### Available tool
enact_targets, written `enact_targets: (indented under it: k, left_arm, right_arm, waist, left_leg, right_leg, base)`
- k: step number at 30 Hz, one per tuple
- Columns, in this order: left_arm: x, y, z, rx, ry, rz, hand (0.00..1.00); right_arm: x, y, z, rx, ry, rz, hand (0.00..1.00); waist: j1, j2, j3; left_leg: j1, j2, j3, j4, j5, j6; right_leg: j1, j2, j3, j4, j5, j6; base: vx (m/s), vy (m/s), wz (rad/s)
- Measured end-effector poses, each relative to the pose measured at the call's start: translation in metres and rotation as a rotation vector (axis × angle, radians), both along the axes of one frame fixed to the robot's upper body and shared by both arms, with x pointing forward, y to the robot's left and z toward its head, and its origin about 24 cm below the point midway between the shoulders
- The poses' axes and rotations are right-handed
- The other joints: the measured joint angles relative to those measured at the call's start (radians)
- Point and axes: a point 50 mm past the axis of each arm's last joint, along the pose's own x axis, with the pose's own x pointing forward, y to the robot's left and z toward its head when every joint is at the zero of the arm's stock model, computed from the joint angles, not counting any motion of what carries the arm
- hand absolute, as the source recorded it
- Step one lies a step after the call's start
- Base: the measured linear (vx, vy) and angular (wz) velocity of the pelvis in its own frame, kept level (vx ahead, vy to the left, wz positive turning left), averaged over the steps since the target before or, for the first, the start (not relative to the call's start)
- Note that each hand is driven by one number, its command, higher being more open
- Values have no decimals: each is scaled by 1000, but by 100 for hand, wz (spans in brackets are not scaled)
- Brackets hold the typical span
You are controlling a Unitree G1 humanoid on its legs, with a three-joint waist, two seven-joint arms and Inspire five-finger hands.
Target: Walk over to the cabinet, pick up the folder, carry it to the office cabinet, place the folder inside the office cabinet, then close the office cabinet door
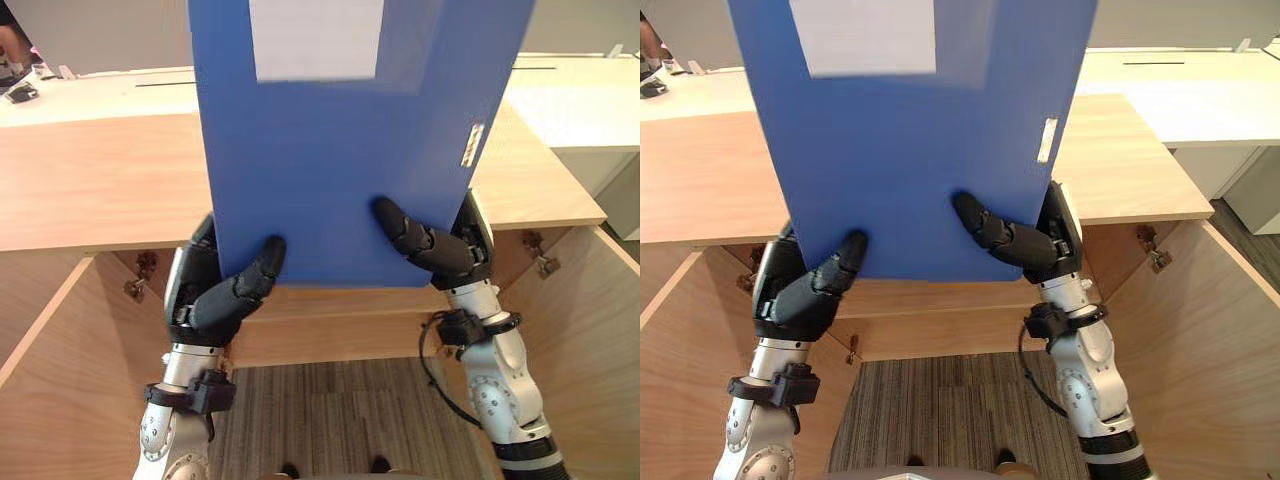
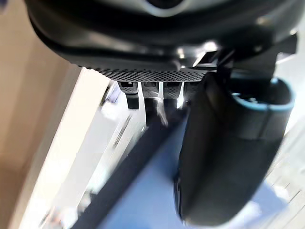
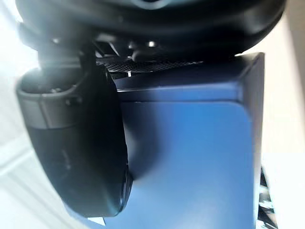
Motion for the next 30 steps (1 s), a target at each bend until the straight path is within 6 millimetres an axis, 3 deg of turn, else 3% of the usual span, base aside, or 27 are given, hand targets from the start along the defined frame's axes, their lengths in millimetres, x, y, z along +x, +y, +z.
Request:
enact_targets:
  k: [4,6,9,11,16,20,24,26,30]
  left_arm:
    - [-10,30,-13,-24,92,295,100]
    - [-20,49,-40,-40,239,469,100]
    - [-37,59,-76,-32,448,580,100]
    - [-43,59,-92,-12,534,590,100]
    - [-56,47,-158,65,866,484,100]
    - [-67,31,-210,150,1124,297,100]
    - [-58,26,-232,195,1227,224,100]
    - [-46,26,-242,212,1280,202,100]
    - [-27,38,-238,239,1271,235,100]
  right_arm:
    - [-5,-13,11,72,-61,-127,0]
    - [-8,-20,15,97,-84,-183,0]
    - [-10,-22,16,105,-96,-208,0]
    - [-10,-20,16,90,-93,-209,0]
    - [-5,11,5,-52,-54,-95,0]
    - [2,41,-34,-321,67,20,0]
    - [19,58,-61,-598,116,54,0]
    - [33,61,-81,-816,147,27,0]
    - [37,68,-86,-968,104,46,0]
  waist:
    - [3,0,-2]
    - [4,0,-7]
    - [7,-4,-10]
    - [9,-5,-11]
    - [7,-5,-14]
    - [7,-10,-6]
    - [5,3,97]
    - [6,24,196]
    - [4,46,293]
  left_leg:
    - [-4,-2,-17,-8,6,2]
    - [-4,-1,-27,-18,12,1]
    - [-4,0,-30,-23,13,0]
    - [-5,0,-32,-25,13,0]
    - [-12,0,-32,-42,24,-3]
    - [-70,1,-36,-4,18,-8]
    - [-221,18,-39,190,-43,-5]
    - [-358,30,-42,361,-101,0]
    - [-527,47,-42,520,-145,4]
  right_leg:
    - [0,-2,-14,0,0,0]
    - [0,-2,-18,0,0,0]
    - [0,-4,-19,0,0,0]
    - [0,-4,-19,-1,0,0]
    - [-12,-4,-20,-2,0,0]
    - [-57,-8,-22,12,0,0]
    - [-180,-10,-15,134,-23,-5]
    - [-302,-15,-11,270,-79,-4]
    - [-489,-19,9,456,-131,-5]
  base:
    - [-17,-14,12]
    - [-6,-13,13]
    - [-8,-10,6]
    - [-13,-13,3]
    - [0,0,0]
    - [-52,-25,2]
    - [-149,-5,-2]
    - [-247,-6,-1]
    - [-210,21,-9]
